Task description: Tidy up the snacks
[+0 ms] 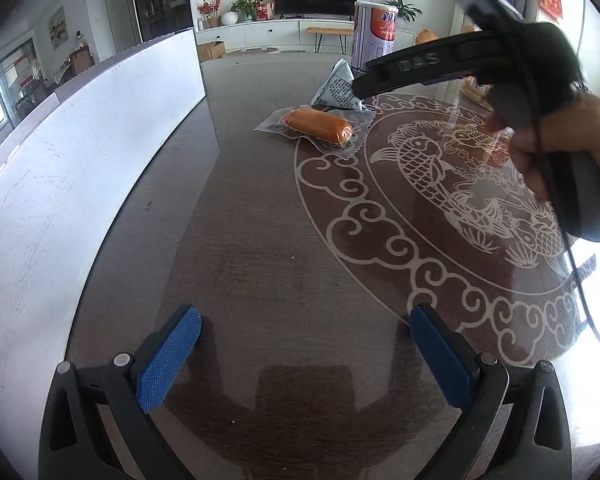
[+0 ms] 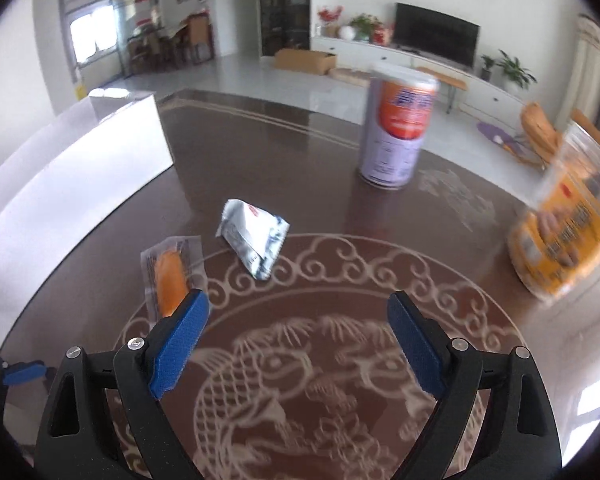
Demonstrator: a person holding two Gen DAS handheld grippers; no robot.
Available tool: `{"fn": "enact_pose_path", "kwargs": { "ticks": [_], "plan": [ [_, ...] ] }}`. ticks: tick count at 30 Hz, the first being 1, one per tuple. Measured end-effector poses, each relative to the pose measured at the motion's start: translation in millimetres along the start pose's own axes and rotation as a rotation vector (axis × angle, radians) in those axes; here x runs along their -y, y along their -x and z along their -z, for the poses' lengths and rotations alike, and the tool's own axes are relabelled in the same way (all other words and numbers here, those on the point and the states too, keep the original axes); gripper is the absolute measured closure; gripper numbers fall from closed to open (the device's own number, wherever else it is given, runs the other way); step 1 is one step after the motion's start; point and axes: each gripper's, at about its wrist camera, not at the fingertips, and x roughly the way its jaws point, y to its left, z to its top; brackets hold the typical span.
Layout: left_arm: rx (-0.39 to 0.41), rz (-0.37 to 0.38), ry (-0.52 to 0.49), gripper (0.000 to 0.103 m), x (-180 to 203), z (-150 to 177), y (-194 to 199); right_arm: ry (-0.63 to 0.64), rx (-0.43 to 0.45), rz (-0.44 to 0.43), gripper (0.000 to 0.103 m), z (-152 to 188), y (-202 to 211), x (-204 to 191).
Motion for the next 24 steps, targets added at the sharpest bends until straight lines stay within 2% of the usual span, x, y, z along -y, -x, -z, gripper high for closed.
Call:
{"fn": "enact_pose_path", "kwargs": {
  "ticks": [2,4,5,6,7,8,11,13,15,20,22,24],
  "plan": [
    [0.0,0.0,0.0,0.0,0,0,0,0.094,-0.04,0.012,0.012,-16,-25,-19],
    [0.0,0.0,0.0,0.0,0,0,0,0.165,-0.038,0.023,0.012,-27,-42,-34],
    [0.0,0.0,0.0,0.0,0,0,0,0.179,-0.037,0.024,0.018,-31,-50,-39],
    [0.0,0.0,0.0,0.0,0,0,0,0.181,-0.046,0.018,0.035,-33,-58,-41],
    [0.0,0.0,0.0,0.0,0,0,0,0.175,-0.068,0.001,0.072,-35,-66,-40],
    [0.0,0.0,0.0,0.0,0,0,0,0.157,-0.099,-0.012,0.07,-36,-72,-38],
    [0.0,0.0,0.0,0.0,-1,0,0,0.086,-0.065,-0.008,0.071,-30,-61,-26],
    [0.0,0.0,0.0,0.0,-1,0,0,0.04,-0.051,0.015,0.071,-15,-43,-13],
    [0.0,0.0,0.0,0.0,-1,0,0,0.008,-0.045,0.063,0.071,8,-22,1],
    [-0.011,0.0,-0.001,0.0,-1,-1,-1,-0.099,-0.094,0.169,0.07,91,40,29],
    [-0.062,0.015,-0.003,0.0,-2,-11,-5,-0.161,-0.089,0.186,0.07,125,65,32],
    [-0.126,0.086,0.022,0.0,-4,-33,-14,-0.213,-0.059,0.198,0.07,151,87,32]
  ]
}}
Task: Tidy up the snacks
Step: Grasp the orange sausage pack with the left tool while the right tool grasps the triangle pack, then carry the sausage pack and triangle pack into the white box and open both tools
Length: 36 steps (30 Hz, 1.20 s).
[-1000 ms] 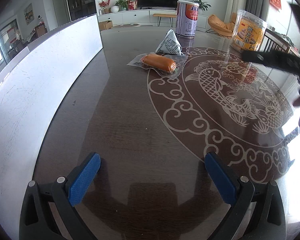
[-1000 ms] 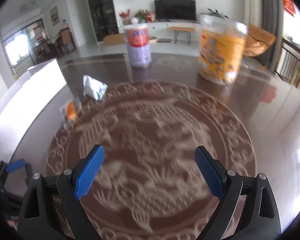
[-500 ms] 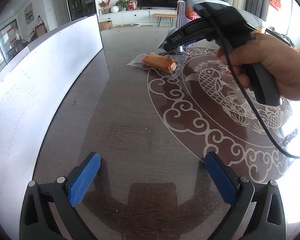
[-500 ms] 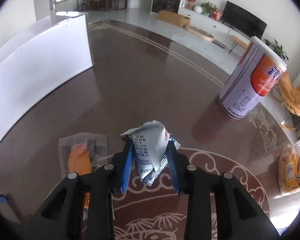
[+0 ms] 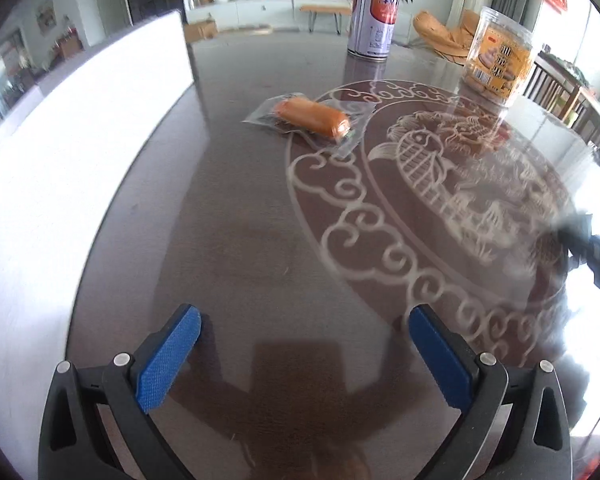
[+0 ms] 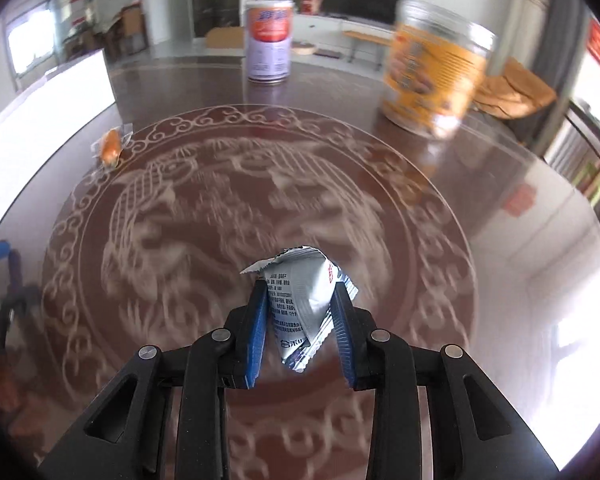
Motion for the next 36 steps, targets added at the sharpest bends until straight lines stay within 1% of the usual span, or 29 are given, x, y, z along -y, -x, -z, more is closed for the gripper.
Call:
{"fn": "enact_pose_path", "kwargs": {
  "ticks": [1,2,3,4,5,7,8,9,10,11,12,13,14,15,16,17,20,22,26,27,28,31,34,36],
  "plan": [
    [-0.032,0.087,0.041,0.001,-4,-17,-3,-0.028,0.017,-0.001,0.07,11,9,2],
    [-0.044,0.152,0.089,0.001,-7,-32,-4,-0.054,0.032,-0.003,0.07,21,16,4],
    [-0.038,0.2,0.145,0.001,-12,-48,-4,-0.077,0.044,-0.004,0.07,29,21,6],
    [-0.015,0.227,0.201,0.001,-18,-68,-2,-0.095,0.053,-0.008,0.07,36,25,8],
    [0.005,0.232,0.234,0.001,-21,-85,-3,-0.11,0.061,-0.014,0.07,40,27,9],
    [0.023,0.203,0.27,0.001,-24,-111,-9,-0.128,0.067,-0.027,0.07,46,29,10],
    [0.017,0.189,0.285,0.001,-23,-123,-16,-0.135,0.082,-0.03,0.07,49,36,16],
    [-0.007,0.165,0.288,0.001,-20,-132,-27,-0.142,0.098,-0.035,0.07,49,39,18],
    [-0.029,0.129,0.286,0.005,-17,-137,-36,-0.149,0.106,-0.042,0.07,49,40,19],
    [-0.061,0.071,0.274,0.01,-12,-140,-49,-0.156,0.103,-0.05,0.07,49,37,18],
    [-0.083,0.031,0.262,0.023,-8,-140,-57,-0.161,0.098,-0.054,0.07,49,36,18],
    [-0.085,-0.01,0.238,0.026,-1,-140,-62,-0.165,0.099,-0.059,0.07,51,38,20],
    [-0.049,-0.061,0.191,0.03,8,-140,-61,-0.17,0.102,-0.063,0.07,51,38,21],
    [-0.044,-0.079,0.164,0.048,13,-139,-63,-0.177,0.107,-0.065,0.07,51,39,22],
    [-0.038,-0.092,0.136,0.058,17,-137,-65,-0.189,0.108,-0.07,0.07,52,39,23],
    [-0.011,-0.092,0.105,0.061,20,-133,-64,-0.202,0.105,-0.077,0.07,53,39,25],
    [0.019,-0.028,0.049,0.061,20,-117,-58,-0.239,0.095,-0.101,0.07,56,40,30],
    [0.033,0.061,0.022,0.061,16,-99,-49,-0.262,0.095,-0.116,0.07,61,43,33],
    [0.068,0.15,-0.021,0.062,9,-54,-20,-0.327,0.088,-0.167,0.07,68,54,37],
    [0.072,0.157,-0.022,0.062,5,-44,-14,-0.336,0.092,-0.177,0.07,69,58,37],
    [0.072,0.168,-0.022,0.062,4,-35,-8,-0.337,0.093,-0.184,0.07,69,61,36],
    [0.092,0.237,0.012,0.062,-7,-12,11,-0.329,0.083,-0.194,0.07,70,67,29],
    [0.129,0.292,0.06,0.062,-16,3,39,-0.3,0.066,-0.196,0.07,67,69,16],
    [0.165,0.329,0.095,0.062,-25,4,62,-0.278,0.055,-0.211,0.07,63,70,4]
  ]
}}
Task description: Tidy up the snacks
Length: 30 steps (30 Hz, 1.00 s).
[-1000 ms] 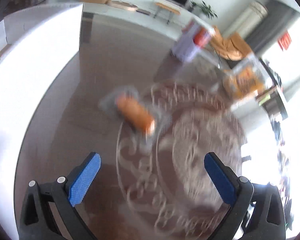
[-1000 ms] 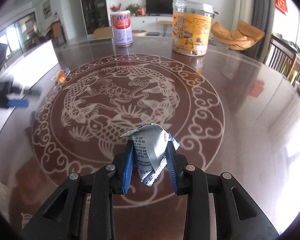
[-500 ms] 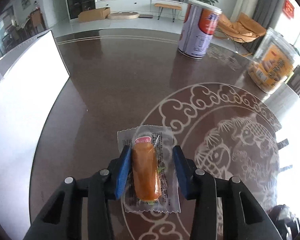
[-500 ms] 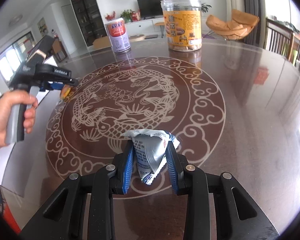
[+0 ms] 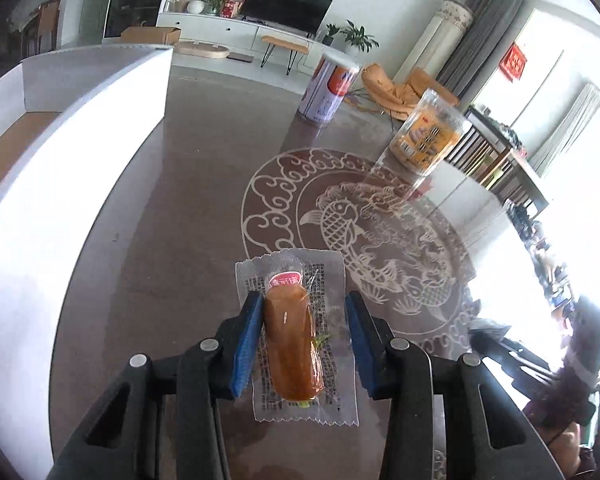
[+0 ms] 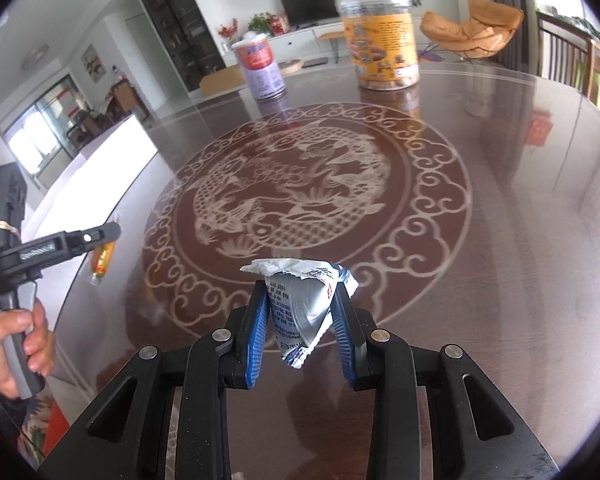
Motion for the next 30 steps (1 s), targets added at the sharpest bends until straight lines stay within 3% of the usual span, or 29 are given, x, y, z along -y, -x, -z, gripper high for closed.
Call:
{"fn": "enact_pose_path", "kwargs": {
  "ticks": [4,7,9,12,14,15,16,17,18,23,30],
  "plan": [
    [0.11,0.024,0.055,0.062,-27,-19,72,0.107,-0.002,-0.068,0.07,-19,-2,-55],
    [0.185,-0.039,0.086,0.061,-62,-35,122,0.222,0.025,-0.177,0.07,-47,0,-125],
    [0.218,-0.113,0.097,0.061,-90,-41,156,0.281,0.03,-0.277,0.07,-67,1,-175],
    [0.248,-0.301,0.11,0.059,-131,-43,188,0.363,0.011,-0.425,0.07,-90,-2,-257],
    [0.248,-0.423,0.131,0.035,-156,-36,203,0.41,-0.009,-0.505,0.069,-98,-8,-310],
    [0.25,-0.478,0.148,0.01,-170,-30,211,0.43,-0.019,-0.525,0.063,-98,-12,-330],
    [0.262,-0.541,0.171,0.0,-179,-26,217,0.454,-0.038,-0.532,0.051,-99,-19,-352],
    [0.281,-0.586,0.192,0.0,-185,-20,221,0.466,-0.06,-0.534,0.02,-98,-25,-368],
    [0.295,-0.619,0.212,0.0,-191,-15,225,0.466,-0.077,-0.537,0.016,-97,-31,-380],
    [0.265,-0.635,0.265,0.0,-205,1,213,0.46,-0.088,-0.534,0.017,-82,-40,-386],
    [0.248,-0.639,0.203,0.0,-174,3,191,0.4,-0.124,-0.41,0.017,-78,-45,-314]
  ]
}}
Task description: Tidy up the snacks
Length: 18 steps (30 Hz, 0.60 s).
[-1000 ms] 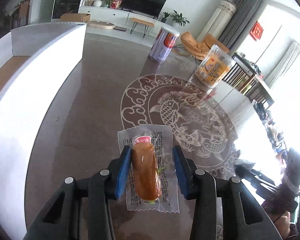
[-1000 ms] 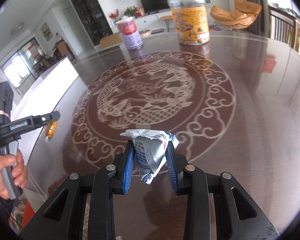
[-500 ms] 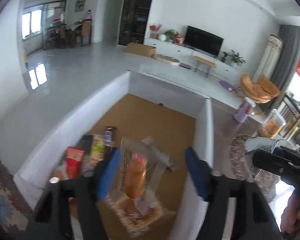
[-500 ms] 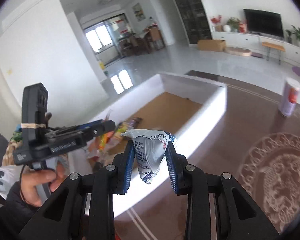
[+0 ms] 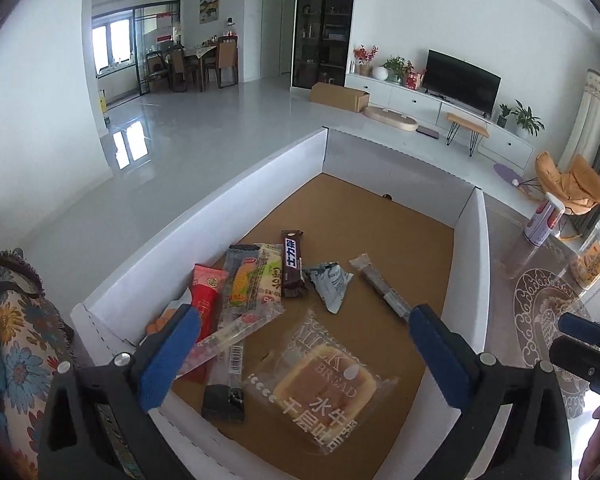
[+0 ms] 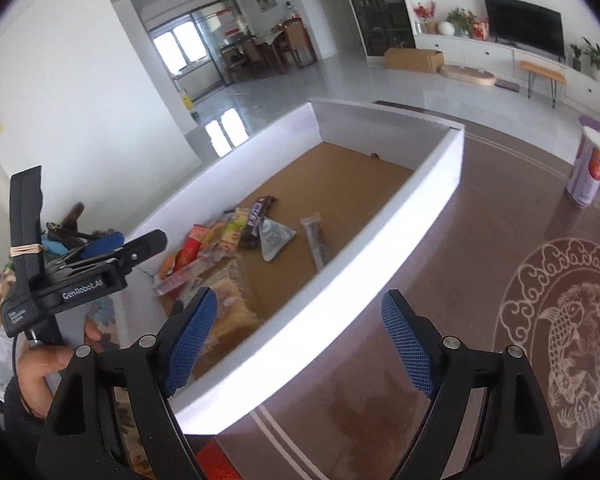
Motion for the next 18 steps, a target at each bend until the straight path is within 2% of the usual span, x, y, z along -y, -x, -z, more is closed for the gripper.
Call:
{"fn": "enact_pose_path", "kwargs": {
  "ticks": [5,12,15,18],
  "plan": [
    [0.024,0.018,-0.044,0.0,19,-1,18,-0.057,0.018,0.058,0.017,11,25,29],
    [0.06,0.025,-0.112,0.0,51,2,43,-0.111,0.038,0.095,0.017,22,46,49],
    [0.064,0.087,-0.145,0.0,72,13,54,-0.09,0.023,0.134,0.017,30,46,53],
    [0.033,0.173,-0.197,0.0,104,34,58,-0.063,-0.003,0.226,0.017,55,43,68]
  ]
}}
